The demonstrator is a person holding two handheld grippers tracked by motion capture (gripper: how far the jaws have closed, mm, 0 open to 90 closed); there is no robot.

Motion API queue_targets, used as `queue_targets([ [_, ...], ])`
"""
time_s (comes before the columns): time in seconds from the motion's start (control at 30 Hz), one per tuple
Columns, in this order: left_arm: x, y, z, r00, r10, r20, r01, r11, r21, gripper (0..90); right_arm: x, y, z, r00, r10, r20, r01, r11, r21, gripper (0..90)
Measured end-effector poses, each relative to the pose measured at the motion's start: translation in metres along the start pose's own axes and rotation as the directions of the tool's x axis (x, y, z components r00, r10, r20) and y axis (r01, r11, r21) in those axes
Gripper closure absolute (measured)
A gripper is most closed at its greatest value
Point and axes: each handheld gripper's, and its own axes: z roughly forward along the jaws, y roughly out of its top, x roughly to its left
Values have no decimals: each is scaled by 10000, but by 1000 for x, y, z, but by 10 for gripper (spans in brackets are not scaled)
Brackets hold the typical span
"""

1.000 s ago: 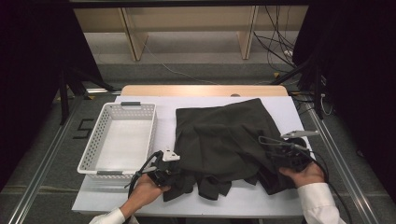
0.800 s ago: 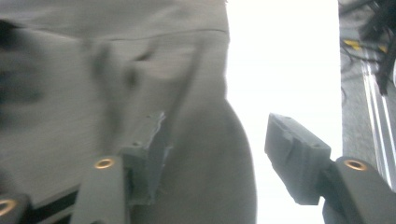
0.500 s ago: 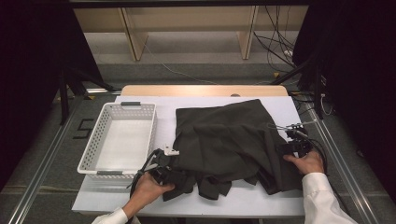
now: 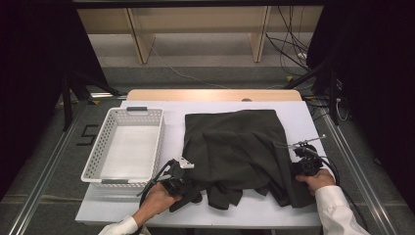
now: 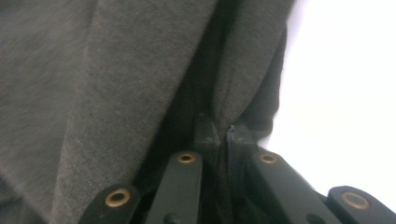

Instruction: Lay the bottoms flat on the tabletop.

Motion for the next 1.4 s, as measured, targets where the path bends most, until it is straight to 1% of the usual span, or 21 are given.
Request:
queue_targets([
  [0.13, -1, -9, -9, 9990, 424, 115, -426, 9990, 152, 781, 21, -16, -12, 9985, -462, 292, 459, 9989, 126, 867],
  [0.23, -4, -19, -18, 9972, 732, 151, -735, 9971, 215, 783, 30, -30, -21, 9958, -693, 599, 687, 9976, 126, 867],
  [0.3, -5, -28, -24, 9964, 814, 232, -820, 9963, 258, 782, 32, -38, -28, 9946, -753, 715, 748, 9971, 99, 866],
  [0.33, -6, -32, -27, 9965, 796, 252, -802, 9965, 234, 781, 32, -42, -30, 9944, -776, 713, 772, 9970, 71, 865],
  [0.4, -7, -39, -33, 9953, 950, 199, -956, 9950, 278, 779, 30, -48, -34, 9955, -721, 616, 711, 9973, 171, 864],
  [0.53, -6, -44, -39, 9949, 991, 204, -997, 9945, 317, 779, 33, -58, -40, 9941, -904, 600, 879, 9952, 423, 864],
  [0.67, -4, -49, -41, 9939, 1046, 336, -1063, 9929, 540, 778, 32, -65, -48, 9922, -1111, 568, 1076, 9923, 610, 864],
  [0.77, 0, -52, -47, 9947, 879, 526, -900, 9952, 381, 751, 31, -71, -52, 9929, -1112, 412, 1085, 9921, 636, 850],
  [0.8, 1, -51, -48, 9948, 869, 540, -889, 9954, 358, 720, 29, -72, -53, 9936, -1050, 420, 1027, 9932, 551, 798],
  [0.87, 1, -48, -52, 9948, 817, 610, -834, 9962, 257, 636, 28, -70, -58, 9942, -781, 742, 768, 9968, 202, 575],
  [0.9, 1, -45, -55, 9950, 742, 662, -756, 9970, 185, 580, 26, -69, -60, 9944, -670, 819, 677, 9977, -57, 489],
  [0.93, 2, -41, -59, 9953, 629, 742, -638, 9979, 102, 524, 24, -66, -64, 9948, -531, 868, 579, 9969, -537, 445],
  [1.0, 4, -33, -67, 9961, 587, 664, -586, 9983, -30, 442, 20, -57, -71, 9952, -231, 946, 369, 9886, -1459, 404],
  [1.03, 6, -29, -71, 9951, 636, 762, -634, 9980, -49, 417, 17, -52, -73, 9957, -94, 925, 258, 9837, -1782, 386],
  [1.1, 9, -20, -83, 9896, 742, 1230, -762, 9970, 123, 365, 13, -42, -74, 9964, 72, 841, 116, 9753, -2204, 360],
  [1.13, 11, -19, -88, 9893, 728, 1261, -736, 9973, 19, 330, 10, -35, -73, 9960, 144, 886, 64, 9731, -2301, 347],
  [1.2, 15, -13, -98, 9939, 456, 1008, -413, 9982, -442, 308, 6, -25, -69, 9952, 225, 953, 9, 9710, -2390, 335],
  [1.27, 18, -4, -101, 9975, 129, 698, -70, 9965, -839, 288, 3, -17, -65, 9951, 328, 935, -84, 9682, -2500, 317],
  [1.3, 21, 3, -98, 9986, -151, 499, 202, 9945, -1025, 279, 2, -12, -63, 9957, 352, 863, -120, 9668, -2554, 312],
  [1.33, 23, 11, -94, 9984, -368, 438, 415, 9928, -1122, 269, 0, -5, -60, 9962, 408, 774, -191, 9647, -2628, 308],
  [1.4, 27, 28, -82, 9949, -958, 329, 993, 9866, -1298, 253, -3, 7, -56, 9965, 483, 689, -278, 9615, -2733, 307],
])
